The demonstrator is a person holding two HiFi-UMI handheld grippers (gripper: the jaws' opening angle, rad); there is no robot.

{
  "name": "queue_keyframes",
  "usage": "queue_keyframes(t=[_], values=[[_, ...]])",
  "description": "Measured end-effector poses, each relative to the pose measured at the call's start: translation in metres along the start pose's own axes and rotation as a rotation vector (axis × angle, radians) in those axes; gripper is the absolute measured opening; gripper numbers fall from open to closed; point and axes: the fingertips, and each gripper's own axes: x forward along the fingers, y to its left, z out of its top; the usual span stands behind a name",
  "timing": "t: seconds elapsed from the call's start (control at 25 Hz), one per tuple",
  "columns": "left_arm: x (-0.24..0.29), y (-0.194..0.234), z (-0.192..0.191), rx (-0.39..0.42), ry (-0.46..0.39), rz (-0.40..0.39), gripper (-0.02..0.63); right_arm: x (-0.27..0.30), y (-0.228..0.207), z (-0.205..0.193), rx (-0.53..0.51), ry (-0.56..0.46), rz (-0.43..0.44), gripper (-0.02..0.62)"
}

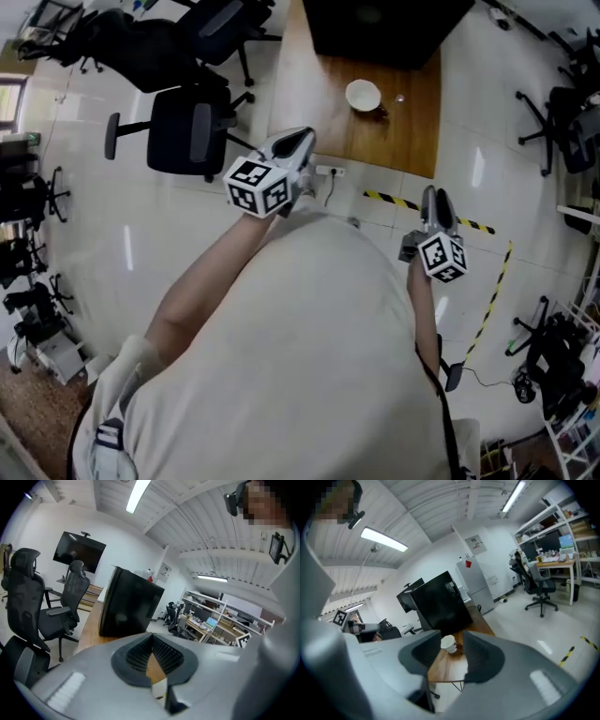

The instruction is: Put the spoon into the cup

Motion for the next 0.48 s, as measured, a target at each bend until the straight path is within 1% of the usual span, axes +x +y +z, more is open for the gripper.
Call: queue_keyframes(t=[0.08, 0.12, 0.2, 0.24, 0.32, 0.4, 0.44, 0.48], values=[[0.034, -0.018, 0.002, -0.029, -0.030, -0.076, 0.000, -0.009, -0.018, 0.028, -0.064, -0.018, -0.051, 0.138], [0.034, -0.023, 0.003, -0.042, -0.020, -0.099, 0.000, -0.016, -0.013, 0.033, -0.073, -0.011, -0.067, 0.137], [0.004, -0.013, 0.007, -0.067, 0.022, -0.111, 0.000, -0.019, 0.028, 0.026, -0.041, 0.017, -0.074, 0.135], [-0.009, 0.001, 0.015, -0.078, 0.035, -0.113, 0.000, -0.010, 0.055, 0.026, -0.013, 0.027, -0.066, 0.134], [-0.009, 0.042, 0.040, -0.077, 0.053, -0.125, 0.000, 0.031, 0.094, 0.029, 0.027, 0.030, -0.053, 0.135], [0.009, 0.081, 0.059, -0.018, 0.083, -0.135, 0.000, 0.072, 0.102, 0.022, 0.043, 0.009, -0.060, 0.133], [0.013, 0.098, 0.065, 0.014, 0.094, -0.125, 0.000, 0.087, 0.103, 0.013, 0.051, -0.006, -0.062, 0.132], [0.010, 0.114, 0.066, 0.028, 0.096, -0.100, 0.000, 0.098, 0.104, 0.002, 0.058, -0.012, -0.055, 0.132]])
